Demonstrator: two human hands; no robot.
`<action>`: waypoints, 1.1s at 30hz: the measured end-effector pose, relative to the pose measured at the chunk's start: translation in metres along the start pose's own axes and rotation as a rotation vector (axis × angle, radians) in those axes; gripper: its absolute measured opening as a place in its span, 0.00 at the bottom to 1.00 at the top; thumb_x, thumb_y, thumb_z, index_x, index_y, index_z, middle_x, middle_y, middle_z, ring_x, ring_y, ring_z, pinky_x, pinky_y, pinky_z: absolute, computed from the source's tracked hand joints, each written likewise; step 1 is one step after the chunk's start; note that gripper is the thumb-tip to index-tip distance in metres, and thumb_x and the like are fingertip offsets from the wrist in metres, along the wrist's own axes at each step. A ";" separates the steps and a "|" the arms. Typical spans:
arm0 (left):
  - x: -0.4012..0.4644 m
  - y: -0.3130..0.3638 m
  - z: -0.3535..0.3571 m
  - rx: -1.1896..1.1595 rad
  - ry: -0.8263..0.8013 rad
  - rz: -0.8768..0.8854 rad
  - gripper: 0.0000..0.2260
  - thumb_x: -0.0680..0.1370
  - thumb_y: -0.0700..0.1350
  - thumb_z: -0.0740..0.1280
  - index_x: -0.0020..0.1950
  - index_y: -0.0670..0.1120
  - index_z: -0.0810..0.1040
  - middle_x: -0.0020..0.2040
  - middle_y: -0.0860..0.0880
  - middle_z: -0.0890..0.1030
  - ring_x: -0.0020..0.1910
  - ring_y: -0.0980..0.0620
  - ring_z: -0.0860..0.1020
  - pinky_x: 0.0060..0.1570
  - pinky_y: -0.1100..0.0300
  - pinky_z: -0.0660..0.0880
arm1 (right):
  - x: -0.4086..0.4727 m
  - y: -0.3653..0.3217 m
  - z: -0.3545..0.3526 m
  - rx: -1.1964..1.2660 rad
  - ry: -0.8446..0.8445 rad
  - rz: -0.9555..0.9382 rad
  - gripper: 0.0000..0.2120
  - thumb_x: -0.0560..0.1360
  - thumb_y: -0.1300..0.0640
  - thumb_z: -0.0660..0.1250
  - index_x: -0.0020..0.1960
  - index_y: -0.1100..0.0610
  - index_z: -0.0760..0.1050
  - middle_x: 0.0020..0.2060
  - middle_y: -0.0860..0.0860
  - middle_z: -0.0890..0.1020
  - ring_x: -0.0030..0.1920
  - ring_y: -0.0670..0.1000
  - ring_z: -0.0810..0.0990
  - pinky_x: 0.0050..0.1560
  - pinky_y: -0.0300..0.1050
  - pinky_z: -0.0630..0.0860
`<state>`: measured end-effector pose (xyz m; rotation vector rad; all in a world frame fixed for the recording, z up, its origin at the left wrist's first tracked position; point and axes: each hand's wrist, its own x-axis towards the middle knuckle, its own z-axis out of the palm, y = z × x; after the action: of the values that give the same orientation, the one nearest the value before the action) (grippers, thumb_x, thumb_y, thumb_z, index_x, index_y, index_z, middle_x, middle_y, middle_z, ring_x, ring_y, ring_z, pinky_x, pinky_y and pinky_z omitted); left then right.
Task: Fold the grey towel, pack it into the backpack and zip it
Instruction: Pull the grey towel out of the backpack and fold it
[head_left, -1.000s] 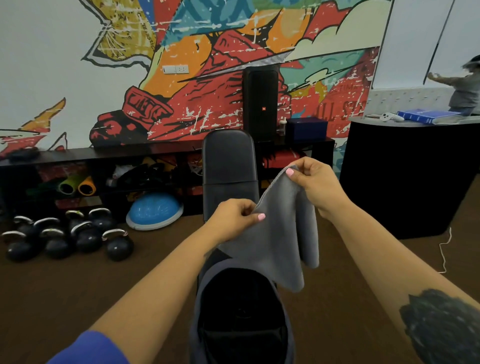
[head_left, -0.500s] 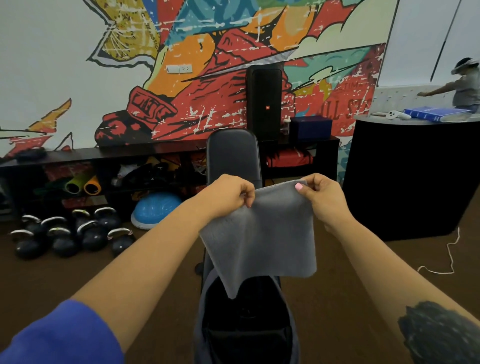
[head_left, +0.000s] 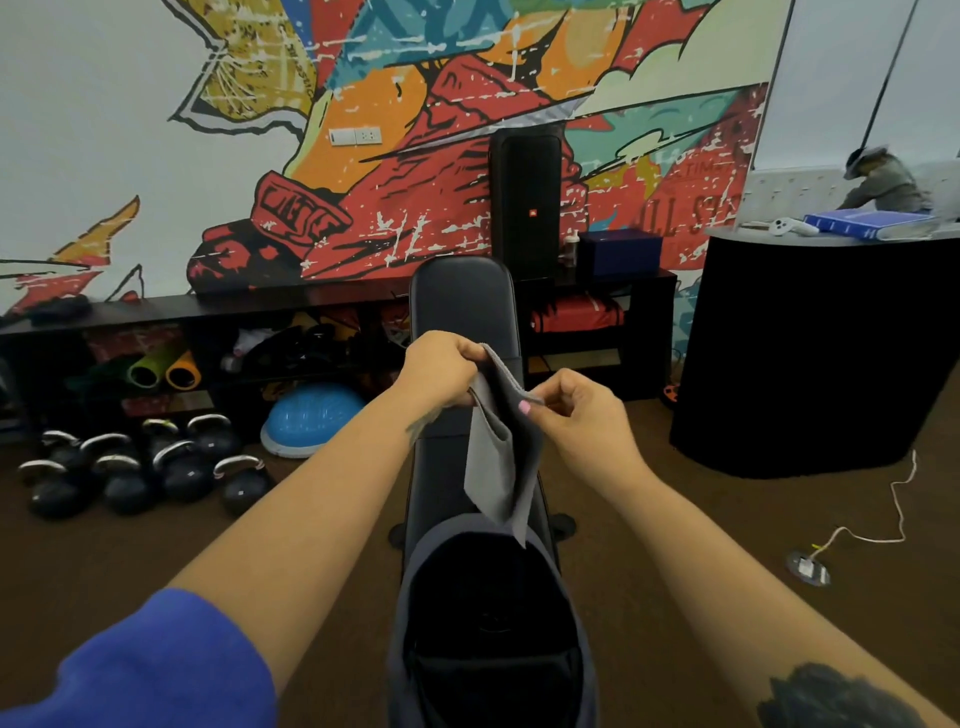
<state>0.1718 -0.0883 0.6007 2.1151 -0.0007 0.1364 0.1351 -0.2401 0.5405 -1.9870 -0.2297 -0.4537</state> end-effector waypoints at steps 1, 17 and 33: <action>0.000 0.000 0.001 -0.010 0.024 0.008 0.16 0.75 0.29 0.60 0.57 0.41 0.81 0.54 0.47 0.78 0.48 0.49 0.78 0.37 0.62 0.79 | -0.002 -0.001 0.002 -0.004 0.007 -0.003 0.03 0.73 0.56 0.71 0.41 0.54 0.78 0.36 0.43 0.81 0.37 0.36 0.78 0.37 0.28 0.72; 0.008 -0.001 0.023 0.076 0.278 0.096 0.11 0.76 0.39 0.61 0.37 0.42 0.80 0.31 0.56 0.73 0.31 0.58 0.71 0.38 0.63 0.67 | -0.018 -0.023 0.030 0.117 0.082 -0.008 0.04 0.75 0.56 0.68 0.42 0.49 0.77 0.37 0.40 0.80 0.40 0.38 0.79 0.40 0.25 0.73; 0.003 -0.004 0.031 -0.137 0.327 0.065 0.12 0.76 0.36 0.61 0.49 0.42 0.83 0.51 0.46 0.84 0.45 0.55 0.77 0.50 0.60 0.75 | -0.024 -0.031 0.029 0.202 0.251 0.006 0.04 0.76 0.57 0.66 0.43 0.50 0.76 0.35 0.42 0.78 0.40 0.32 0.76 0.39 0.24 0.72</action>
<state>0.1776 -0.1125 0.5822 1.9360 0.1121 0.5054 0.1085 -0.1996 0.5454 -1.7149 -0.1064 -0.6446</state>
